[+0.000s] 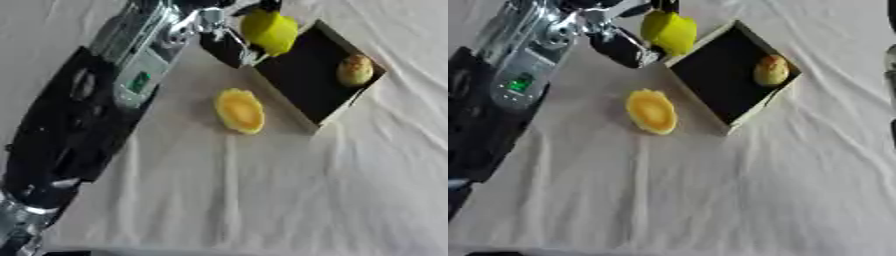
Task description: Pick up objects on the table and place them in the box.
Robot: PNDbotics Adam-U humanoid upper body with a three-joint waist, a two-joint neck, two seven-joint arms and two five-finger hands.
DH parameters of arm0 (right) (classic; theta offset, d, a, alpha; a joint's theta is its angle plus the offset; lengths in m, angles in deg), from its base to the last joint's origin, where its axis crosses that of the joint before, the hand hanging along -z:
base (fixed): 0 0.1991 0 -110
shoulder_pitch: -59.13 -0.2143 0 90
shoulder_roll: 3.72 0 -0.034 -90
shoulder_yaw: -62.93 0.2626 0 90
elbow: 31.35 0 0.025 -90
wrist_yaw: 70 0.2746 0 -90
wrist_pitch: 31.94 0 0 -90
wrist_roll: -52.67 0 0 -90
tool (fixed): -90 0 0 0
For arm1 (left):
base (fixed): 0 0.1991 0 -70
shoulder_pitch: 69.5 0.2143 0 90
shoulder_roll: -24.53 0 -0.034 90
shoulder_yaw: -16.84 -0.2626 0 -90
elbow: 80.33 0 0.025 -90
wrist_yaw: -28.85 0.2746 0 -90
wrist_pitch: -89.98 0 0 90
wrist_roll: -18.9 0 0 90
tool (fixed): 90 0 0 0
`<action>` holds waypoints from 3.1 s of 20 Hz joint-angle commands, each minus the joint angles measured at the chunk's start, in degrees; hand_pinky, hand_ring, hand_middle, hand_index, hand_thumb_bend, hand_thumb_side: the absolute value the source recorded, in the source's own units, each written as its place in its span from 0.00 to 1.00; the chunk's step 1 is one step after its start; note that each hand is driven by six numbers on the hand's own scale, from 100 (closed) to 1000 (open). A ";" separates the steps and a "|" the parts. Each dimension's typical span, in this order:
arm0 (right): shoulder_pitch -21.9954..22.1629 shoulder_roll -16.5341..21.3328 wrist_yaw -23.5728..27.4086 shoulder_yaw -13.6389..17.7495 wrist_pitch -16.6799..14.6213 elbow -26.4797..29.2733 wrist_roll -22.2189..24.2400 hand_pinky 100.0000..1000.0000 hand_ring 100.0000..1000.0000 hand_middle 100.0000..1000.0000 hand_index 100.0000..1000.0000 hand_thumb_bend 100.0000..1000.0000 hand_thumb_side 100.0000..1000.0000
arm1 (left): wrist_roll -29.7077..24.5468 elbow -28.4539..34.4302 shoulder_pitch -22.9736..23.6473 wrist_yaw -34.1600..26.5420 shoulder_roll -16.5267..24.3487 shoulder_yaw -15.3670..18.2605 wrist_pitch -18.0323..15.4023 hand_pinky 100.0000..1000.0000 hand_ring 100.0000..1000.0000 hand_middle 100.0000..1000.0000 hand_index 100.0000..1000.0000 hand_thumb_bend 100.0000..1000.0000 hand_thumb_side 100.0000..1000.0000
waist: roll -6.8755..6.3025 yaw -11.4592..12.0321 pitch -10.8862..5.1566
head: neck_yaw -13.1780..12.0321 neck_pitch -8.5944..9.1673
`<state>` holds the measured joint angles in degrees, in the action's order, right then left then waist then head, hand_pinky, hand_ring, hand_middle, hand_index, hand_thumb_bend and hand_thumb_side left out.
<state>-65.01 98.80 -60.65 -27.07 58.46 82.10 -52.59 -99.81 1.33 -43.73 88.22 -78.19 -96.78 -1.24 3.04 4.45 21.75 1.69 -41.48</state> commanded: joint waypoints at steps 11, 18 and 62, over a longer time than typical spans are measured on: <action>-3.82 -3.04 1.51 -1.46 0.49 1.15 2.95 0.87 0.85 0.74 0.84 0.00 0.66 | 12.23 -11.40 -1.31 11.72 -4.63 3.33 1.71 0.69 0.62 0.54 0.60 0.26 0.00 | 0.20 -4.08 0.20 | -5.08 2.55; -3.52 -3.55 1.80 -1.61 0.86 1.15 2.94 0.87 0.85 0.74 0.84 0.00 0.67 | 13.05 -14.60 -0.70 12.46 -5.33 3.21 0.19 0.76 0.73 0.68 0.76 0.40 0.02 | 0.05 -4.73 0.47 | -5.19 2.75; 2.89 1.38 0.10 -0.02 1.80 1.15 0.20 0.87 0.86 0.74 0.84 0.00 0.68 | -16.94 20.70 9.78 -17.90 14.62 -7.07 2.99 0.84 0.84 0.79 0.89 0.51 0.27 | -3.21 2.37 -1.51 | 3.48 -0.79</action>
<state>-61.61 98.86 -60.38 -27.48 60.25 82.10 -52.19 -116.02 21.73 -33.36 70.65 -64.71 -103.95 1.72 -0.29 6.78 21.54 5.33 -42.32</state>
